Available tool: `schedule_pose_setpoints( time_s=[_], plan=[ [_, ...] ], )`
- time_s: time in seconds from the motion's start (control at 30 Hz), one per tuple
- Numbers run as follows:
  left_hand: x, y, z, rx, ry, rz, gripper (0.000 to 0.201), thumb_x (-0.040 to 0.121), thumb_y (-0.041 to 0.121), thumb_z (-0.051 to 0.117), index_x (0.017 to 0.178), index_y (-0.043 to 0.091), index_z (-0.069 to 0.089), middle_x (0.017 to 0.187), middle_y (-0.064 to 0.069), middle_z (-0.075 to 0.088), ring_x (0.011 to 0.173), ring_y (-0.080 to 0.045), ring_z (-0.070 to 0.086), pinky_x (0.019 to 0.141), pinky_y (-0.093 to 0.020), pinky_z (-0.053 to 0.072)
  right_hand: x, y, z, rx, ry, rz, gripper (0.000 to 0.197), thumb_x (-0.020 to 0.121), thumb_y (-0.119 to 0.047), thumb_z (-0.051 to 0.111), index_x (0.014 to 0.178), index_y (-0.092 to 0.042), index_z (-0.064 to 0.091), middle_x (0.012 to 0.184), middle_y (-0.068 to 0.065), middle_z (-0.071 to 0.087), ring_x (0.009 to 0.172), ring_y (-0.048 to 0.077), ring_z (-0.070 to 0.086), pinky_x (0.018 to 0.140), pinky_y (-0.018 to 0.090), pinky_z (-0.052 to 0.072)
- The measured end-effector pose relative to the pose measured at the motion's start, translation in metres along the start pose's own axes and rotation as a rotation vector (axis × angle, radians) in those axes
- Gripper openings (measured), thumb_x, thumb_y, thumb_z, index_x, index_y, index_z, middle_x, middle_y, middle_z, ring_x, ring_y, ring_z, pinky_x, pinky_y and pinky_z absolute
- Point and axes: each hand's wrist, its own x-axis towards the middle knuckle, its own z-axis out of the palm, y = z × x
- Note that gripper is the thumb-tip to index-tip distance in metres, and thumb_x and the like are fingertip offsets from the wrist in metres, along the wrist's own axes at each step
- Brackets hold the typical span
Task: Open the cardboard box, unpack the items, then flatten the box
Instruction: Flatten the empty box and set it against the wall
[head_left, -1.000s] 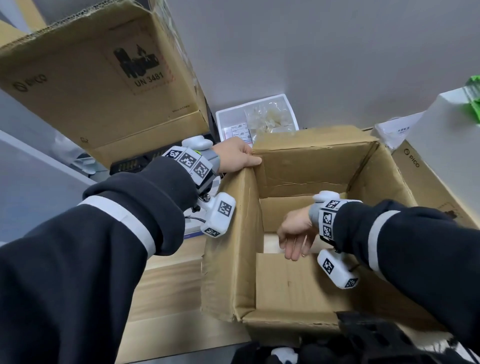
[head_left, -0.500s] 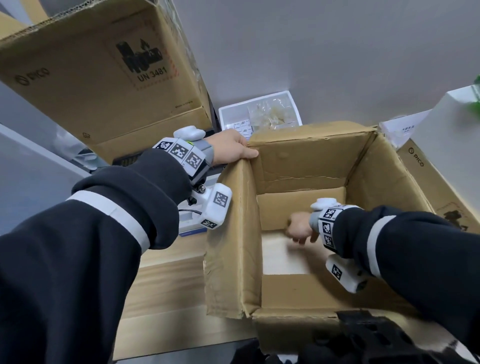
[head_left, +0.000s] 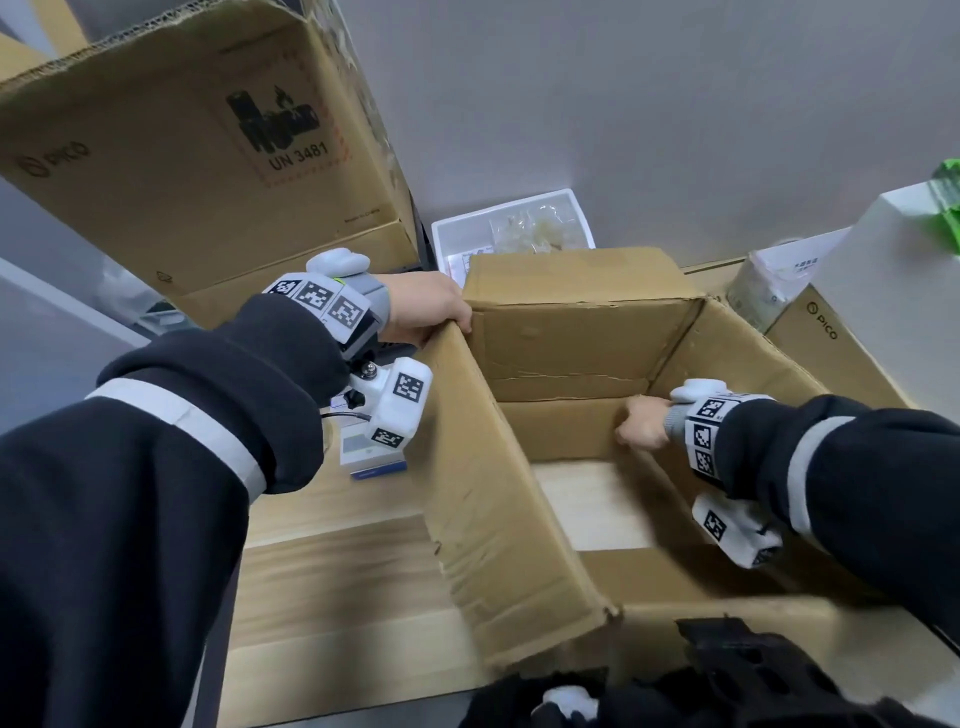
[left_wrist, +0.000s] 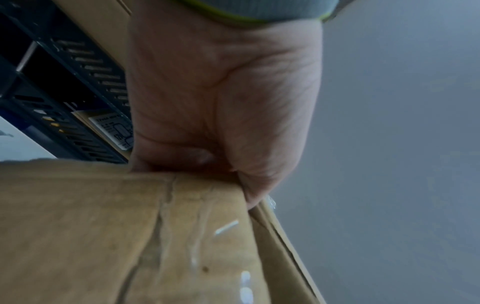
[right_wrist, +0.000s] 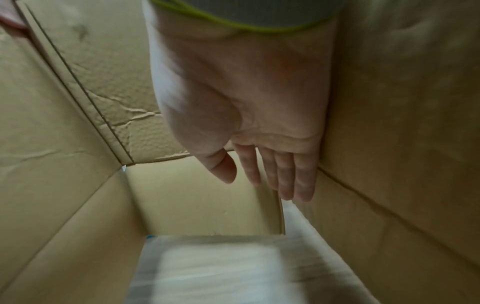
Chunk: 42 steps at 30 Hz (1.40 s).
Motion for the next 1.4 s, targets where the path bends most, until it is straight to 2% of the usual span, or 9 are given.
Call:
schedule_pose_setpoints(
  time_s=[0.17, 0.27, 0.43, 0.7, 0.8, 0.97, 1.13, 1.3, 1.4],
  plan=[
    [0.006, -0.005, -0.004, -0.147, 0.008, -0.068, 0.020, 0.079, -0.001, 0.056, 0.099, 0.001, 0.058, 0.095, -0.018, 0.052, 0.083, -0.030, 0.057, 0.079, -0.039, 0.054, -0.001, 0.011, -0.024, 0.099, -0.069, -0.046, 0.030, 0.091, -0.013, 0.049, 0.107, 0.000, 0.071, 0.099, 0.011, 0.075, 0.090, 0.029, 0.073, 0.081, 0.038, 0.060],
    [0.006, -0.003, -0.004, -0.186, 0.014, -0.102, 0.022, 0.090, -0.006, 0.048, 0.109, -0.004, 0.059, 0.099, -0.023, 0.060, 0.083, -0.034, 0.065, 0.075, -0.040, 0.060, -0.002, 0.011, -0.044, 0.241, -0.138, -0.086, 0.031, 0.091, -0.014, 0.047, 0.095, 0.000, 0.074, 0.091, 0.013, 0.078, 0.083, 0.029, 0.075, 0.079, 0.044, 0.062],
    [0.002, 0.004, -0.006, -0.193, 0.044, -0.136, 0.021, 0.087, -0.008, 0.045, 0.103, -0.001, 0.057, 0.091, -0.020, 0.057, 0.067, -0.032, 0.063, 0.062, -0.037, 0.060, -0.028, -0.001, -0.083, 0.395, -0.168, -0.163, 0.023, 0.096, -0.021, 0.056, 0.110, -0.004, 0.063, 0.097, 0.012, 0.077, 0.092, 0.029, 0.074, 0.088, 0.049, 0.058],
    [0.000, 0.002, -0.005, -0.178, 0.135, -0.210, 0.018, 0.088, -0.010, 0.041, 0.090, -0.004, 0.057, 0.078, -0.016, 0.052, 0.061, -0.031, 0.057, 0.048, -0.033, 0.055, -0.070, 0.007, -0.163, 0.323, -0.079, -0.219, 0.031, 0.092, -0.032, 0.061, 0.109, -0.005, 0.065, 0.107, 0.014, 0.075, 0.102, 0.028, 0.072, 0.092, 0.045, 0.053],
    [0.001, 0.000, -0.004, -0.192, 0.161, -0.226, 0.018, 0.090, -0.009, 0.040, 0.085, -0.002, 0.056, 0.075, -0.015, 0.051, 0.060, -0.030, 0.055, 0.053, -0.035, 0.052, -0.073, 0.016, -0.184, 0.308, 0.067, -0.271, 0.032, 0.087, -0.036, 0.068, 0.107, -0.010, 0.066, 0.109, 0.009, 0.074, 0.100, 0.022, 0.071, 0.091, 0.041, 0.056],
    [0.006, -0.002, -0.006, -0.218, 0.172, -0.238, 0.017, 0.086, -0.008, 0.041, 0.086, -0.003, 0.057, 0.077, -0.016, 0.051, 0.064, -0.031, 0.055, 0.069, -0.043, 0.052, -0.062, 0.016, -0.176, -0.092, 0.111, -0.222, 0.071, 0.071, -0.059, 0.073, 0.127, -0.019, 0.056, 0.123, -0.002, 0.060, 0.114, 0.023, 0.057, 0.104, 0.042, 0.047],
    [0.010, -0.001, -0.005, -0.224, 0.199, -0.241, 0.015, 0.083, -0.006, 0.042, 0.078, 0.002, 0.054, 0.072, -0.012, 0.046, 0.061, -0.028, 0.050, 0.068, -0.038, 0.048, -0.044, 0.020, -0.166, -0.245, 0.161, -0.197, 0.055, 0.075, -0.024, 0.077, 0.127, -0.021, 0.058, 0.111, 0.003, 0.064, 0.101, 0.028, 0.065, 0.090, 0.039, 0.057],
    [0.014, 0.000, -0.006, -0.287, 0.152, -0.260, 0.015, 0.085, -0.002, 0.042, 0.076, 0.006, 0.049, 0.067, -0.010, 0.047, 0.056, -0.027, 0.049, 0.060, -0.034, 0.049, -0.038, 0.027, -0.162, -0.354, 0.152, -0.262, 0.021, 0.080, -0.007, 0.064, 0.085, -0.027, 0.061, 0.094, 0.000, 0.068, 0.085, 0.025, 0.066, 0.079, 0.032, 0.057],
    [0.017, 0.002, -0.009, -0.363, 0.082, -0.254, 0.013, 0.084, 0.000, 0.043, 0.074, 0.006, 0.049, 0.061, -0.010, 0.052, 0.052, -0.028, 0.054, 0.057, -0.035, 0.053, -0.037, 0.035, -0.162, -0.377, 0.173, -0.284, 0.019, 0.081, -0.003, 0.057, 0.079, -0.021, 0.062, 0.089, 0.003, 0.068, 0.084, 0.027, 0.064, 0.081, 0.035, 0.056]
  ],
)
